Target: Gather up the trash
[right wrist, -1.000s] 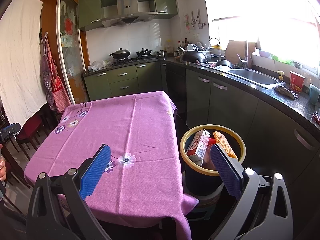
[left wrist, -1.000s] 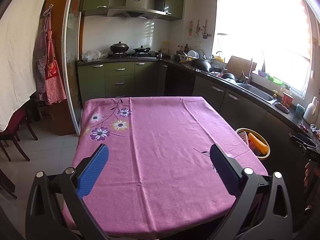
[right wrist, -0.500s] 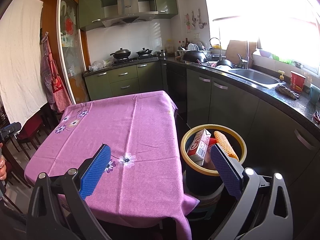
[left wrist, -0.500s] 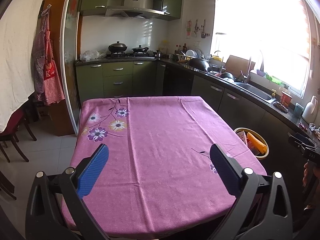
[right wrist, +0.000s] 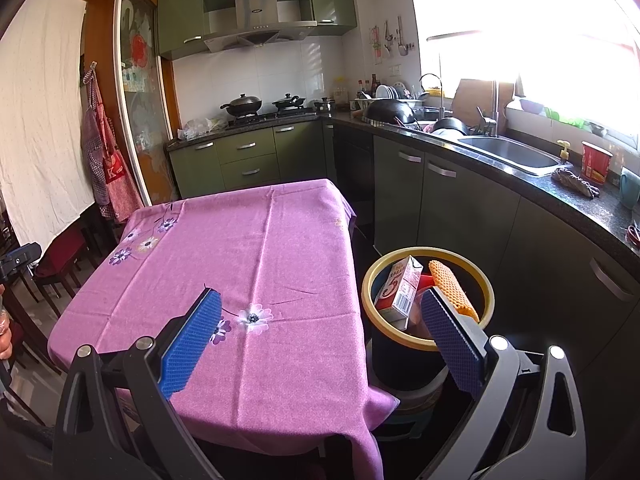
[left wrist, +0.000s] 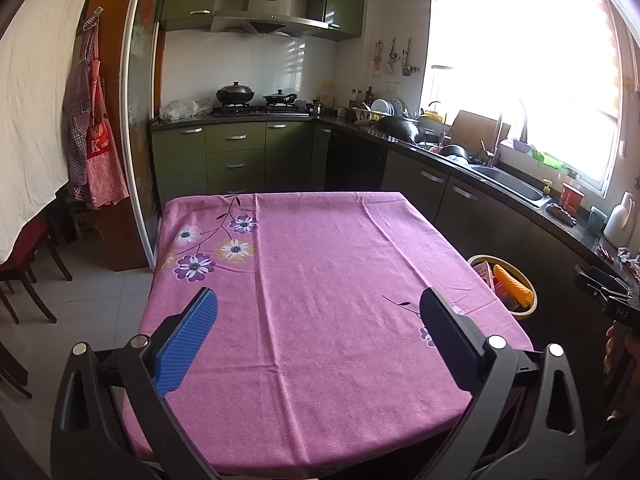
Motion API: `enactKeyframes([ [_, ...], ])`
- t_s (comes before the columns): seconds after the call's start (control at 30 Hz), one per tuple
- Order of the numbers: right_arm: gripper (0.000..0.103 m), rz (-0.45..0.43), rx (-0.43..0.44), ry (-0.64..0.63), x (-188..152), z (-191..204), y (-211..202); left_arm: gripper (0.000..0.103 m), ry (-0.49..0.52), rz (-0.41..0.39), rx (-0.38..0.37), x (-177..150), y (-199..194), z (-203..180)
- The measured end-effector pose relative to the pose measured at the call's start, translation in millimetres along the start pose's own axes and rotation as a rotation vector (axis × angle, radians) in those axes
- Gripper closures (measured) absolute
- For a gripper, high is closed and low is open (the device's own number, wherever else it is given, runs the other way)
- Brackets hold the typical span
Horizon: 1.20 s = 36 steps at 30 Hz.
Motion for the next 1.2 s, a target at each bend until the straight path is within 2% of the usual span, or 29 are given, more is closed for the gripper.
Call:
enactKeyframes([
  [0.5,0.005,0.014,0.002,-0.004,-5,2,6,0.007,0.004,0.001,-0.016,-1,5,-4],
  [0.83,0.005,0.021,0.004,-0.004,-6,4,9,0.007,-0.046,-0.016,-0.058,1,6,0],
  [1.07,0.005,0.034,0.008,-0.006,-9,5,14,0.007,0.004,0.016,-0.003,-2,13,-3],
  [1.2,0.005,0.043,0.006,-0.006,-9,6,18,0.007,-0.002,0.046,-0.001,-6,22,0],
])
Point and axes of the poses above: each gripper's, at about its wrist camera, not at the fingertips, and y roughly the way its jaws point, z to its left, x to its top, the point moved 7 cm from there along y, roughly the way its jaws point, and after that the axes turned 5 degrees about -z, right-handed, at the moved point
